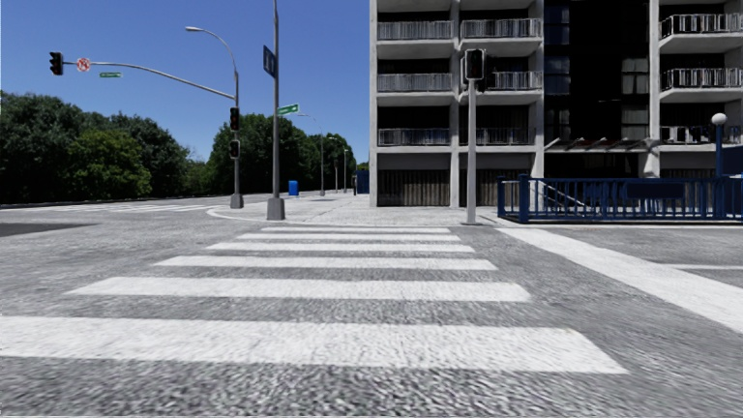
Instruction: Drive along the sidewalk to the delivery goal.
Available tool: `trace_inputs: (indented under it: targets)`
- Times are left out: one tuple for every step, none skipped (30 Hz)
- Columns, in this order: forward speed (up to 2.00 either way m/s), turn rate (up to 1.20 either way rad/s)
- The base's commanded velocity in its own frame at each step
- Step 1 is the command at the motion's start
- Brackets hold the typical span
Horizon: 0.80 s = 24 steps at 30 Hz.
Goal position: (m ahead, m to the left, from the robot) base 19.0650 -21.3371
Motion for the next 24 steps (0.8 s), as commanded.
trace_inputs:
  targets:
    - [2.00,0.00]
    - [2.00,0.00]
    - [2.00,0.00]
    - [2.00,0.00]
    - [2.00,0.00]
    - [2.00,0.00]
    - [2.00,0.00]
    - [2.00,0.00]
    - [2.00,0.00]
    - [2.00,0.00]
    - [2.00,0.00]
    - [2.00,0.00]
    - [2.00,0.00]
    - [2.00,0.00]
    - [2.00,0.00]
    - [2.00,0.00]
    - [2.00,0.00]
    - [2.00,0.00]
    - [2.00,0.00]
    - [2.00,0.00]
    - [2.00,0.00]
    - [2.00,0.00]
    - [2.00,0.00]
    - [2.00,0.00]
